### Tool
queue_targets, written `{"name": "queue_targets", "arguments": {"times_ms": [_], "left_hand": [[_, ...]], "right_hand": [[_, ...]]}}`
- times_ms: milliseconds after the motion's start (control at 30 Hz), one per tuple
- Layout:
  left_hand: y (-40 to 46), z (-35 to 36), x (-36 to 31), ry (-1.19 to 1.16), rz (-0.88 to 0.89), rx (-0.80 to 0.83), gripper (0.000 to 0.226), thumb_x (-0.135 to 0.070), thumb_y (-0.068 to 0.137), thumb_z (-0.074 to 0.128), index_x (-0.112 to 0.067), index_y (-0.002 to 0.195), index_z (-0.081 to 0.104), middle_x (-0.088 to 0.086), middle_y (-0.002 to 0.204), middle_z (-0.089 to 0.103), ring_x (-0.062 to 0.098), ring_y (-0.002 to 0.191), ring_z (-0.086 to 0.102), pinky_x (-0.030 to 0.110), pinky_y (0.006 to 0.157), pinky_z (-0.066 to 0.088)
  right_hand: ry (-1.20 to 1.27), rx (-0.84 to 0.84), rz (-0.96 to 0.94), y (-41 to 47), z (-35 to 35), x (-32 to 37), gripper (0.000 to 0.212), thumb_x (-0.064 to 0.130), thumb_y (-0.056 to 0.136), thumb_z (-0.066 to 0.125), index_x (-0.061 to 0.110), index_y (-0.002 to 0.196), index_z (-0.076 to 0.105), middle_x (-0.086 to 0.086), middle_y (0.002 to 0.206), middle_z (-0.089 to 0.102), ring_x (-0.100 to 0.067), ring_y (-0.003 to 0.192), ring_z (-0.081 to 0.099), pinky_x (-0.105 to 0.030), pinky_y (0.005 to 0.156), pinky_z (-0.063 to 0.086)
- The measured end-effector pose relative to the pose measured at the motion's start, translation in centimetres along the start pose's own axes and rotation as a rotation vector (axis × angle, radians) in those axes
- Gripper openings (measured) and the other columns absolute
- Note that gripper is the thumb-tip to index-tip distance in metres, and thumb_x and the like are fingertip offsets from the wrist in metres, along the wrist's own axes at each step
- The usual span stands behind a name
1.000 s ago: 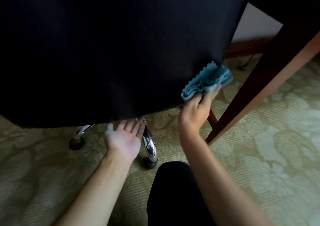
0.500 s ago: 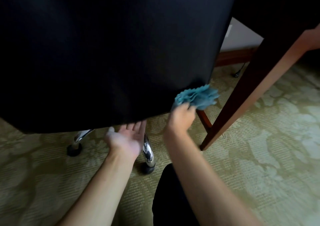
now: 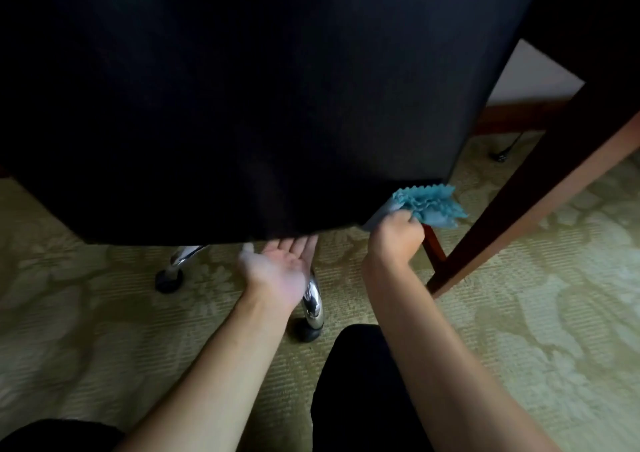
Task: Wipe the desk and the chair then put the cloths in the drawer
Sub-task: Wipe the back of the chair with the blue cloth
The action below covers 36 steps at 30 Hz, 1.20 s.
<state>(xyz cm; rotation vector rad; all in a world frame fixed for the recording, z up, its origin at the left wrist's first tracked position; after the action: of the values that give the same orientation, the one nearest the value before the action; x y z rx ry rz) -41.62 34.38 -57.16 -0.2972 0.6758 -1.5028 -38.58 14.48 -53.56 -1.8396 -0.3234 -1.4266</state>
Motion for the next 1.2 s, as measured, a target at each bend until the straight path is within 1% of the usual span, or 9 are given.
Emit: {"name": "queue_targets", "arguments": {"times_ms": [100, 233, 367, 467, 633, 767, 900, 1067, 1200], "left_hand": [[0.2, -0.5, -0.3, 0.043, -0.013, -0.007, 0.069, -0.052, 0.102, 0.020, 0.001, 0.143, 0.037, 0.026, 0.143, 0.046, 0.040, 0.133, 0.045, 0.052, 0.109, 0.039], [0.3, -1.9, -1.2, 0.171, -0.039, 0.007, 0.068, -0.051, 0.102, 0.023, 0.003, 0.132, 0.052, 0.026, 0.128, 0.061, 0.039, 0.120, 0.059, 0.049, 0.109, 0.041], [-0.8, -3.8, -2.5, 0.281, -0.035, -0.049, 0.066, -0.049, 0.102, 0.027, 0.004, 0.123, 0.059, 0.024, 0.118, 0.068, 0.037, 0.112, 0.065, 0.045, 0.105, 0.045], [-1.9, -4.8, -4.8, 0.390, 0.010, -0.126, 0.053, -0.042, 0.101, 0.038, 0.002, 0.116, 0.063, 0.020, 0.106, 0.073, 0.030, 0.097, 0.072, 0.040, 0.087, 0.055], [-4.9, -6.1, -12.2, 0.635, 0.239, -0.335, 0.027, -0.025, 0.099, 0.046, -0.007, 0.099, 0.066, 0.010, 0.076, 0.073, 0.016, 0.063, 0.068, 0.026, 0.054, 0.057], [-8.6, -6.9, -20.9, 0.659, 0.535, -0.471, 0.024, -0.028, 0.098, 0.048, -0.015, 0.098, 0.068, 0.009, 0.097, 0.072, 0.023, 0.088, 0.069, 0.034, 0.072, 0.058], [-13.0, -8.0, -27.1, 0.777, 0.851, -0.612, 0.004, -0.019, 0.092, 0.059, -0.023, 0.092, 0.059, -0.001, 0.095, 0.063, 0.021, 0.093, 0.063, 0.036, 0.078, 0.053], [-15.1, -5.9, -27.8, 0.982, 1.021, -0.603, 0.010, -0.014, 0.084, 0.066, -0.023, 0.084, 0.061, -0.007, 0.078, 0.065, 0.000, 0.070, 0.062, 0.009, 0.055, 0.042], [-15.0, -0.1, -27.0, 1.151, 1.104, -0.417, 0.014, -0.013, 0.088, 0.067, -0.024, 0.096, 0.064, -0.013, 0.091, 0.067, -0.009, 0.082, 0.061, 0.007, 0.068, 0.046]], "right_hand": [[-0.158, 0.129, 0.006, -1.4, 0.8, -1.6, 0.031, 0.020, 0.097, 0.038, 0.004, 0.090, 0.063, -0.001, 0.082, 0.060, -0.021, 0.078, 0.059, -0.039, 0.083, 0.049], [-0.507, 0.329, -0.199, -2.1, 0.8, 0.2, 0.031, 0.031, 0.086, 0.038, 0.012, 0.071, 0.058, -0.010, 0.081, 0.065, -0.034, 0.085, 0.065, -0.057, 0.082, 0.054], [-0.964, 0.424, -0.508, -4.6, 2.4, 2.8, 0.039, 0.039, 0.086, 0.038, 0.010, 0.068, 0.057, -0.008, 0.075, 0.062, -0.032, 0.078, 0.060, -0.038, 0.066, 0.043], [-1.120, 0.470, -0.658, -8.4, 5.3, 3.5, 0.041, 0.042, 0.088, 0.040, 0.009, 0.074, 0.060, -0.011, 0.078, 0.059, -0.032, 0.075, 0.050, -0.034, 0.066, 0.036], [-1.099, 0.624, -0.907, -18.1, 12.9, 2.6, 0.039, 0.045, 0.089, 0.042, 0.013, 0.076, 0.058, -0.017, 0.095, 0.068, -0.040, 0.091, 0.062, -0.035, 0.067, 0.035], [-1.054, 0.736, -0.995, -25.7, 19.1, 0.6, 0.039, 0.043, 0.092, 0.045, 0.010, 0.084, 0.065, -0.012, 0.096, 0.069, -0.035, 0.091, 0.065, -0.030, 0.061, 0.030], [-1.075, 0.829, -0.940, -29.5, 23.0, -1.9, 0.039, 0.036, 0.094, 0.044, 0.017, 0.061, 0.047, -0.008, 0.090, 0.068, -0.028, 0.078, 0.062, -0.026, 0.047, 0.024], [-0.990, 0.806, -0.933, -29.7, 22.6, -0.7, 0.036, 0.032, 0.097, 0.039, 0.014, 0.076, 0.062, -0.011, 0.094, 0.069, -0.035, 0.092, 0.063, -0.032, 0.065, 0.036], [-0.790, 0.780, -0.935, -29.3, 20.2, 3.1, 0.040, 0.033, 0.096, 0.041, 0.021, 0.058, 0.042, -0.003, 0.070, 0.059, -0.032, 0.079, 0.064, -0.029, 0.062, 0.035]]}}
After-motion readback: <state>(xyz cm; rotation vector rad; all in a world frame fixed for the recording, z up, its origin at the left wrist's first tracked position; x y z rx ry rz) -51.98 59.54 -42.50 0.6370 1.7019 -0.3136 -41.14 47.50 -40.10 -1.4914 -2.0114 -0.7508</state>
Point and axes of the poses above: each hand's wrist, its own y-axis towards the middle knuckle, its own z-axis out of the palm, x = y × z, the point moved 10 cm from there along y, towards the middle knuckle
